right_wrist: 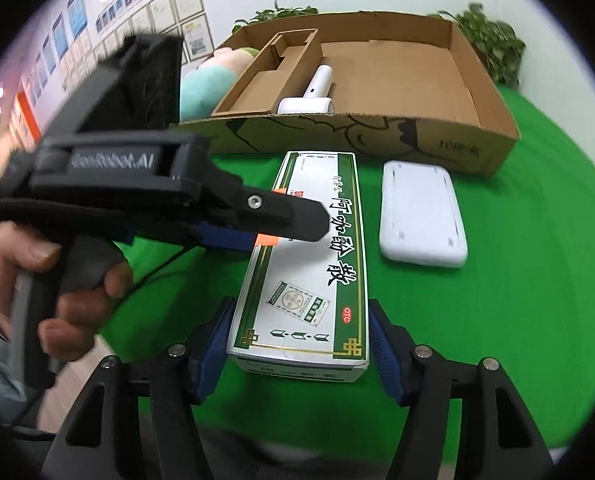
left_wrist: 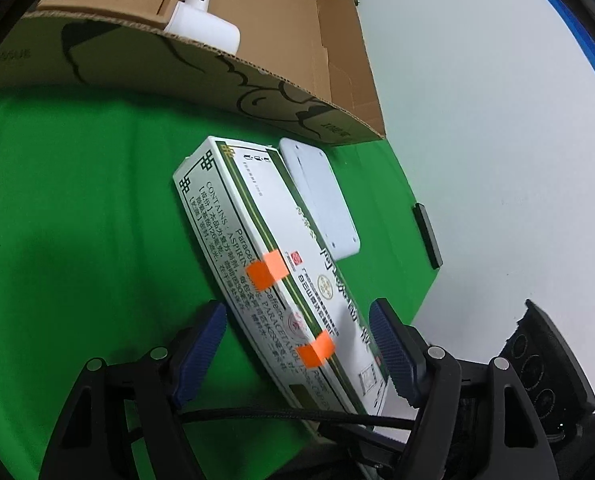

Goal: Organize objects
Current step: 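Grasp the white-and-green medicine box with the right gripper while the left gripper grips its end, then lift the medicine box upright and lower it into the box beside the fan, then release the medicine box with both grippers and withdraw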

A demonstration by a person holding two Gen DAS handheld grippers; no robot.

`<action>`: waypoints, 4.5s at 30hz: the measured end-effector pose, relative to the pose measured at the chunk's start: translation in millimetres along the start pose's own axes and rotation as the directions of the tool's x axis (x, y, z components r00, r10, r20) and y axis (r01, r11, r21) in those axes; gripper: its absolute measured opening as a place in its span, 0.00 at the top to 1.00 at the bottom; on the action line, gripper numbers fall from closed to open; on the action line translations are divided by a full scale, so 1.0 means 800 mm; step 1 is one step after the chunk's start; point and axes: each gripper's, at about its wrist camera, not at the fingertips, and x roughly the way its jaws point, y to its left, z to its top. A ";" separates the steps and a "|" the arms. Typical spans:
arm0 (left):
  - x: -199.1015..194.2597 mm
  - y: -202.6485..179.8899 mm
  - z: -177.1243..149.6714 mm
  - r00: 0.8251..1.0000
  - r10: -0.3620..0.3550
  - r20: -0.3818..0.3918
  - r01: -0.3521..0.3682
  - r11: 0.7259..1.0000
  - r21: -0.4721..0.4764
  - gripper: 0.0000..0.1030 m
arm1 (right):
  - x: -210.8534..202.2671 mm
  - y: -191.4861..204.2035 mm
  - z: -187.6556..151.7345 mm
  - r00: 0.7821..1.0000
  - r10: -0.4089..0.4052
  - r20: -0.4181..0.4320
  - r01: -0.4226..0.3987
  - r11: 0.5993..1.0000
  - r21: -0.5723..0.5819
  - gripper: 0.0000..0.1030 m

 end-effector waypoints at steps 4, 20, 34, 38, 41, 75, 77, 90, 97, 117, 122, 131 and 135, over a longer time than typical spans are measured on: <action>-0.002 -0.003 -0.006 1.000 0.015 0.012 -0.015 1.000 -0.019 0.30 | 0.000 0.002 -0.011 0.999 0.038 -0.028 -0.038 0.999 0.021 0.39; -0.034 -0.049 0.005 0.995 0.012 0.101 -0.024 0.992 0.122 0.57 | -0.016 0.015 0.004 0.992 -0.064 0.109 0.069 0.997 -0.044 0.41; -0.102 -0.169 0.063 0.958 0.067 0.278 -0.177 0.901 0.395 0.60 | -0.048 0.001 0.085 0.933 -0.073 0.354 0.099 0.994 -0.056 0.42; -0.106 -0.199 0.084 0.950 0.070 0.304 -0.206 0.874 0.440 0.61 | -0.052 -0.011 0.109 0.919 -0.076 0.386 0.111 0.991 -0.069 0.42; -0.112 -0.210 0.113 0.944 0.081 0.321 -0.226 0.865 0.448 0.61 | -0.052 -0.026 0.136 0.918 -0.058 0.393 0.084 0.995 -0.050 0.42; 0.015 -0.064 0.299 0.959 0.269 0.086 -0.282 0.932 0.228 0.61 | 0.095 -0.116 0.239 0.991 0.131 0.009 -0.131 0.978 0.160 0.43; 0.027 -0.051 0.304 0.958 0.279 0.064 -0.286 0.935 0.209 0.61 | 0.108 -0.121 0.237 0.990 0.142 -0.026 -0.135 0.974 0.180 0.43; 0.055 -0.023 0.307 0.946 0.324 -0.013 -0.319 0.936 0.148 0.56 | 0.137 -0.120 0.230 0.982 0.099 -0.161 -0.069 0.981 0.183 0.42; 0.033 -0.032 0.301 0.923 0.382 0.041 -0.384 0.914 0.132 0.55 | 0.137 -0.114 0.227 0.980 0.079 -0.185 -0.045 0.982 0.182 0.41; -0.067 -0.042 0.247 0.904 0.365 0.224 -0.401 0.905 0.143 0.55 | 0.123 -0.123 0.227 0.986 0.052 -0.156 -0.016 0.975 0.223 0.67; -0.083 -0.037 0.228 0.883 0.386 0.268 -0.434 0.888 0.151 0.54 | 0.126 -0.122 0.229 0.986 0.037 -0.165 0.002 0.973 0.230 0.65; -0.113 -0.070 0.165 0.637 0.527 0.563 -0.689 0.716 0.109 0.06 | 0.083 -0.105 0.229 0.987 -0.152 0.043 0.145 0.978 0.150 0.13; -0.117 -0.087 0.125 0.521 0.555 0.648 -0.763 0.643 0.062 0.01 | 0.049 -0.088 0.201 0.967 -0.201 0.155 0.189 0.978 0.087 0.00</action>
